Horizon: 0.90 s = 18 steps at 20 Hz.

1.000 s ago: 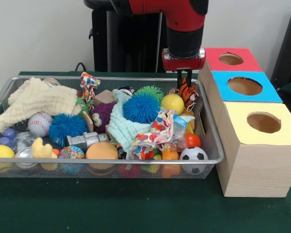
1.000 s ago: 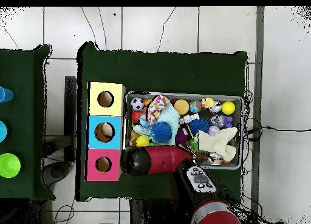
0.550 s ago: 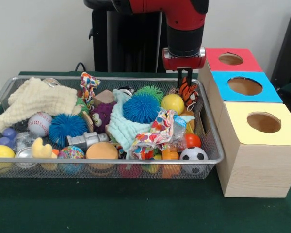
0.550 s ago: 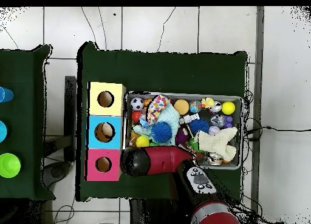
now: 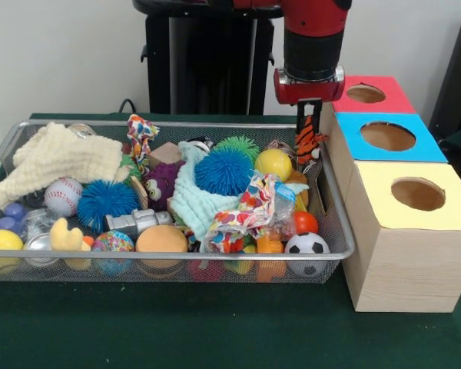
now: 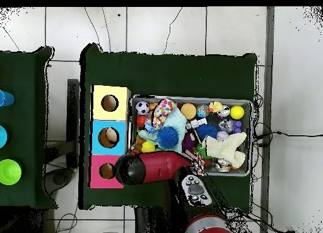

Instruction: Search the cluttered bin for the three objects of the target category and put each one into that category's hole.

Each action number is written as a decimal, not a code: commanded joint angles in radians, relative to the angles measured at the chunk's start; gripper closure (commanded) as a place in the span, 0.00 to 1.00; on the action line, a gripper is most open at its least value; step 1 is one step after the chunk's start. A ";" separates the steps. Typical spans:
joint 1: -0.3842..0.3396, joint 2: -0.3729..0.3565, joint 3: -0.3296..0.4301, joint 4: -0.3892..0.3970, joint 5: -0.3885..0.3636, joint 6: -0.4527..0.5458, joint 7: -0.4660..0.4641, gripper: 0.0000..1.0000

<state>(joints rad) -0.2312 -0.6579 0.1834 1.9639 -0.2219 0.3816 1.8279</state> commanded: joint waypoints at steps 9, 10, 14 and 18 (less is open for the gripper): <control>0.081 -0.106 0.032 0.041 0.195 0.124 0.213 1.00; 0.083 -0.110 0.032 0.046 0.202 0.124 0.213 1.00; 0.105 -0.124 0.013 0.046 0.224 0.139 0.216 1.00; 0.126 -0.131 -0.009 0.049 0.240 0.143 0.220 1.00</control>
<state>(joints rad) -0.1469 -0.7535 0.1381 1.9751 -0.0813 0.4478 1.8279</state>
